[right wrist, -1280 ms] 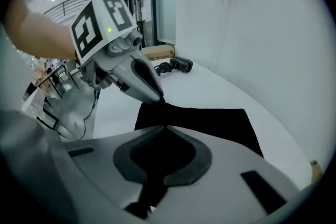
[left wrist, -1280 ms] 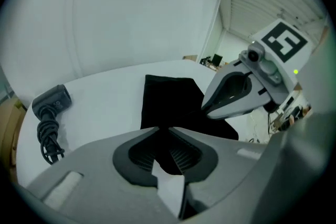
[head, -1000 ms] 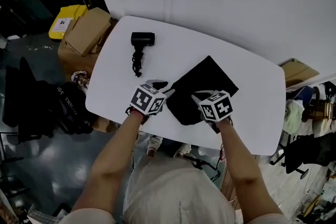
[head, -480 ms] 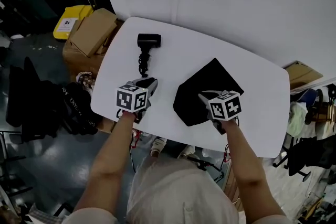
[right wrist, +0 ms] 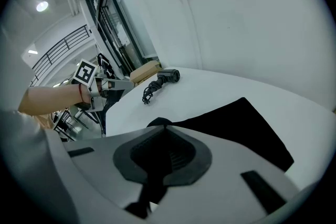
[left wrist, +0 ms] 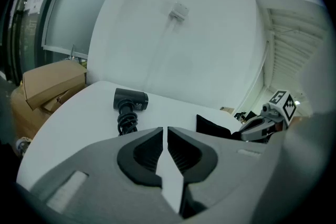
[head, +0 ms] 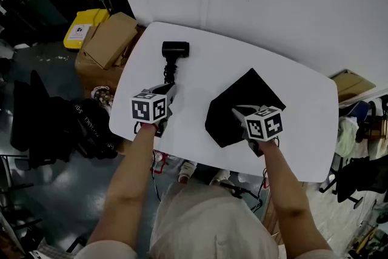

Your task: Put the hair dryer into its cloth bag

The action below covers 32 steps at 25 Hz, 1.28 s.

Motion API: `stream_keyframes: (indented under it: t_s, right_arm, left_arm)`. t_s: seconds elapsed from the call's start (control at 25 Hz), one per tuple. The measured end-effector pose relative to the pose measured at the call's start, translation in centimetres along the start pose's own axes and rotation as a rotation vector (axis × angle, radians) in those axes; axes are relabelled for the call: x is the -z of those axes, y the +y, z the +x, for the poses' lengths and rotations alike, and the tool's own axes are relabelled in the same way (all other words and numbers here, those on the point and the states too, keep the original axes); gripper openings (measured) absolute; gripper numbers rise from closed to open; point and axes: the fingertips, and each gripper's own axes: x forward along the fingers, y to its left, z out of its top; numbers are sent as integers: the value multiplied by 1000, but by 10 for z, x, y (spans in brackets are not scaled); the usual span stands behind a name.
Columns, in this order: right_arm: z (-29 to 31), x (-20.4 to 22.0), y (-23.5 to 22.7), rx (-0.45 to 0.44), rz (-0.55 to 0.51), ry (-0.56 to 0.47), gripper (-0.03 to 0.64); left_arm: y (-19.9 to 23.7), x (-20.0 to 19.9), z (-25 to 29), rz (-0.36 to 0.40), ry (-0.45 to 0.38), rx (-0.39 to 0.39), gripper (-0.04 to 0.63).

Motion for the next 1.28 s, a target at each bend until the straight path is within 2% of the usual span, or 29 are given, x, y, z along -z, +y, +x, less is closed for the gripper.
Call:
stream_keyframes:
  t_s: [0.28, 0.6, 0.84, 1.28]
  right_arm:
    - [1, -1, 1, -2, 14, -7, 23]
    - [3, 0, 0, -9, 24, -9, 23]
    - [5, 1, -1, -5, 17, -7, 23]
    - [7, 2, -2, -3, 31, -15, 23]
  left_arm:
    - [10, -4, 2, 10, 8, -10, 44]
    - [27, -12, 16, 36, 19, -54, 260]
    - [39, -14, 26, 52, 41, -100, 321]
    - [54, -8, 48, 103, 121, -155, 331]
